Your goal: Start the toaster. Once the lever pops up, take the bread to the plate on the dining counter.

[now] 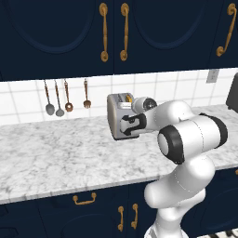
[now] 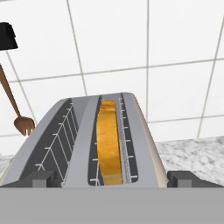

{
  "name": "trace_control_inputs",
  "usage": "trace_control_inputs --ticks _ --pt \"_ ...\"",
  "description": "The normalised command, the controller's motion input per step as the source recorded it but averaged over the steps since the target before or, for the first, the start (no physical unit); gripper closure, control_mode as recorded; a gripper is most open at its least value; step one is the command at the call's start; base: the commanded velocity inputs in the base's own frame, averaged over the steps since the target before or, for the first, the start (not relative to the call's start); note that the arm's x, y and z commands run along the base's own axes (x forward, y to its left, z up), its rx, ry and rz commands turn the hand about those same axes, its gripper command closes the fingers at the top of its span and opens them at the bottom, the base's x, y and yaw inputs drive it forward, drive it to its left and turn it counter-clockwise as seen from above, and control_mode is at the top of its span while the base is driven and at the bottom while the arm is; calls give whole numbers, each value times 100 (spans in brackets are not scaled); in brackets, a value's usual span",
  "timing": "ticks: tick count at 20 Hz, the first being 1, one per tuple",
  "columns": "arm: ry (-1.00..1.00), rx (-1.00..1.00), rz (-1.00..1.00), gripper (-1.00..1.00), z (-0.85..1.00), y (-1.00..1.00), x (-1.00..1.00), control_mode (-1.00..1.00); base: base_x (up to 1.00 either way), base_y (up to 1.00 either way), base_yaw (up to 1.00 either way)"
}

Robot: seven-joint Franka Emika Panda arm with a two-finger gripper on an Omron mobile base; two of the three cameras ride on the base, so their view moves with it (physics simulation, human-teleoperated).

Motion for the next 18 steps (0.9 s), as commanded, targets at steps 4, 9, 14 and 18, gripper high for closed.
trace_control_inputs --ticks 4,9,14,18 --pt "0 0 0 -100 0 0 0 -100 0 0 0" --pt "0 0 0 -100 0 0 0 -100 0 0 0" --pt "0 0 0 -100 0 0 0 -100 0 0 0" --pt "0 0 0 -100 0 0 0 -100 0 0 0"
